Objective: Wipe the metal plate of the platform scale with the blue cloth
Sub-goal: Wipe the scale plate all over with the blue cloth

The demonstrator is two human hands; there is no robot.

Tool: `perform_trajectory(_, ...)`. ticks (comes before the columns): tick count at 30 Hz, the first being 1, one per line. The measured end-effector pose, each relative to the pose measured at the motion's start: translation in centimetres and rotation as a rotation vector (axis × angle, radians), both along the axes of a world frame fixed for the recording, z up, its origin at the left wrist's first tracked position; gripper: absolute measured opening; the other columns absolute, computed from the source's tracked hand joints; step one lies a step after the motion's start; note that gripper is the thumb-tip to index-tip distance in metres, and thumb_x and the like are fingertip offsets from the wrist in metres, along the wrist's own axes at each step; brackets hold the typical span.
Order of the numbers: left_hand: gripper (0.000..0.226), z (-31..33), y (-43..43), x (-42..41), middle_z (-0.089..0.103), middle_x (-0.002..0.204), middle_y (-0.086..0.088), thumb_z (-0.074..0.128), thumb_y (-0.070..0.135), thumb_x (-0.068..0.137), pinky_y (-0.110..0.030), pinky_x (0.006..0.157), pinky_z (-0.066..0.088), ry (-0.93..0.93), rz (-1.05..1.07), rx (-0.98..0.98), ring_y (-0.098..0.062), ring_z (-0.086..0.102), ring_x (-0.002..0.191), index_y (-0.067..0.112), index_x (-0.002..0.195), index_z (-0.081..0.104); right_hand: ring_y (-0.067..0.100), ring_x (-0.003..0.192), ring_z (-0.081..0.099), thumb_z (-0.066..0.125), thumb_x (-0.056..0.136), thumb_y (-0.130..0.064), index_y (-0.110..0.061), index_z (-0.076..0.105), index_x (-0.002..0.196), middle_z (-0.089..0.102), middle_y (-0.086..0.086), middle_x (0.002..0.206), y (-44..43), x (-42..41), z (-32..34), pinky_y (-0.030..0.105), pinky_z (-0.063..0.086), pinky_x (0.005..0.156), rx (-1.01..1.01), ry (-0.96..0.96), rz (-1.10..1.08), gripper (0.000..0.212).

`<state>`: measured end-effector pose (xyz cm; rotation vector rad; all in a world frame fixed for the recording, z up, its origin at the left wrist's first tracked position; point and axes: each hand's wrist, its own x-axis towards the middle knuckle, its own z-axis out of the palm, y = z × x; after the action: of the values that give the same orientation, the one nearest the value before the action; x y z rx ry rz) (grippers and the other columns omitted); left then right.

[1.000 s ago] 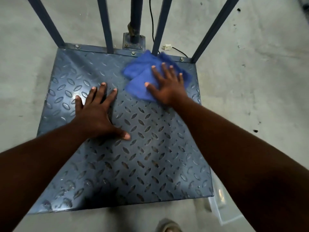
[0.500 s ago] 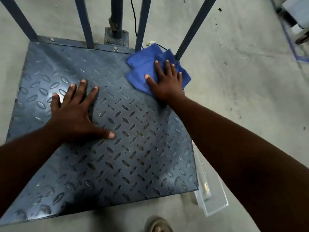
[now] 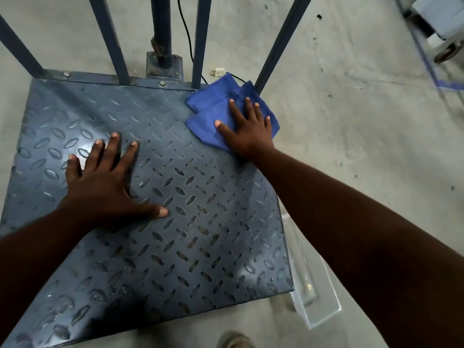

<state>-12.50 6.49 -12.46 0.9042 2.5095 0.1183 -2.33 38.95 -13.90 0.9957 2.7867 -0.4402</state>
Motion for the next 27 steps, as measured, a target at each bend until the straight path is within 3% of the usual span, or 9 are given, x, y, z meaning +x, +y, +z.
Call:
perform_trajectory(5,0.163,-0.1,-0.2,0.0,-0.04,0.169,0.014,0.038,0.121,0.026,-0.059,0.127,-0.015,0.001,0.002,0.023,-0.018,-0.028,0.161,0.054,0.159,-0.028,0.031,0.159,0.007,0.028,0.095,-0.082,-0.039,0.009,0.164,-0.001,0.009,0.174,-2.0,4.8,-0.5,0.049,0.01,0.129,0.009,0.069,-0.144,0.084)
perform_trajectory(9,0.164,-0.2,-0.2,-0.1,-0.041,0.168,0.014,0.04,0.12,0.026,-0.059,0.127,-0.016,-0.006,0.005,0.008,-0.018,-0.029,0.16,0.054,0.158,-0.029,0.035,0.159,-0.001,0.028,0.099,-0.075,-0.031,0.008,0.166,-0.002,0.018,0.172,-2.0,0.0,-0.3,0.048,0.001,0.129,0.045,0.04,-0.196,0.083)
perform_trajectory(12,0.166,-0.3,-0.3,0.0,-0.035,0.172,0.014,0.045,0.119,0.027,-0.059,0.127,-0.014,-0.008,0.01,0.025,-0.017,-0.027,0.162,0.051,0.164,-0.019,0.033,0.16,-0.005,0.027,0.101,-0.071,-0.029,0.011,0.166,-0.002,0.016,0.173,-5.6,-4.7,-0.6,0.048,-0.006,0.127,0.061,0.032,0.077,0.079)
perform_trajectory(16,0.167,-0.2,-0.1,0.2,-0.024,0.176,0.011,0.048,0.118,0.025,-0.061,0.128,-0.011,0.005,0.03,0.03,-0.018,-0.018,0.164,0.04,0.168,0.008,0.028,0.159,0.011,0.041,0.1,-0.067,-0.033,0.028,0.163,0.017,0.009,0.172,-10.9,-5.6,-1.5,0.046,0.005,0.129,0.092,0.151,0.368,0.073)
perform_trajectory(18,0.166,-0.2,-0.3,0.2,-0.028,0.175,0.011,0.047,0.118,0.028,-0.061,0.128,-0.012,0.016,0.021,0.023,-0.018,-0.021,0.163,0.042,0.169,0.003,0.025,0.159,0.014,0.04,0.099,-0.07,-0.034,0.029,0.162,0.02,0.006,0.172,-9.6,-4.6,-1.6,0.047,0.007,0.128,0.119,0.188,0.307,0.074)
perform_trajectory(20,0.163,-0.5,-0.6,0.3,-0.031,0.174,0.011,0.043,0.119,0.032,-0.061,0.128,-0.013,0.037,-0.002,0.042,-0.018,-0.024,0.162,0.045,0.167,-0.012,0.026,0.159,0.009,0.031,0.099,-0.073,-0.034,0.022,0.164,0.015,0.007,0.173,-6.6,-3.8,-1.5,0.05,0.004,0.128,0.138,0.152,0.14,0.076)
perform_trajectory(23,0.159,-0.9,-0.9,0.5,-0.028,0.175,0.01,0.036,0.12,0.037,-0.06,0.128,-0.013,0.078,-0.03,0.073,-0.02,-0.023,0.163,0.043,0.167,-0.015,0.03,0.16,0.001,0.023,0.099,-0.073,-0.031,0.015,0.165,0.007,0.011,0.173,-4.7,-3.2,-0.9,0.053,0.0,0.128,0.1,0.071,-0.126,0.079)
perform_trajectory(25,0.158,-1.0,-1.0,0.7,-0.023,0.177,0.008,0.032,0.12,0.04,-0.061,0.128,-0.012,0.108,-0.031,0.089,-0.021,-0.019,0.164,0.04,0.169,-0.01,0.032,0.16,-0.001,0.022,0.1,-0.072,-0.032,0.013,0.165,0.003,0.013,0.173,-6.9,-3.9,-0.9,0.054,-0.001,0.128,0.106,0.06,-0.036,0.077)
perform_trajectory(27,0.156,-1.1,-0.9,0.8,-0.017,0.179,0.005,0.033,0.119,0.042,-0.062,0.128,-0.01,0.137,-0.023,0.103,-0.022,-0.014,0.165,0.038,0.17,0.0,0.03,0.16,0.002,0.026,0.101,-0.07,-0.035,0.016,0.165,0.006,0.011,0.173,-9.8,-4.5,-1.2,0.054,0.001,0.128,0.125,0.09,0.214,0.074)
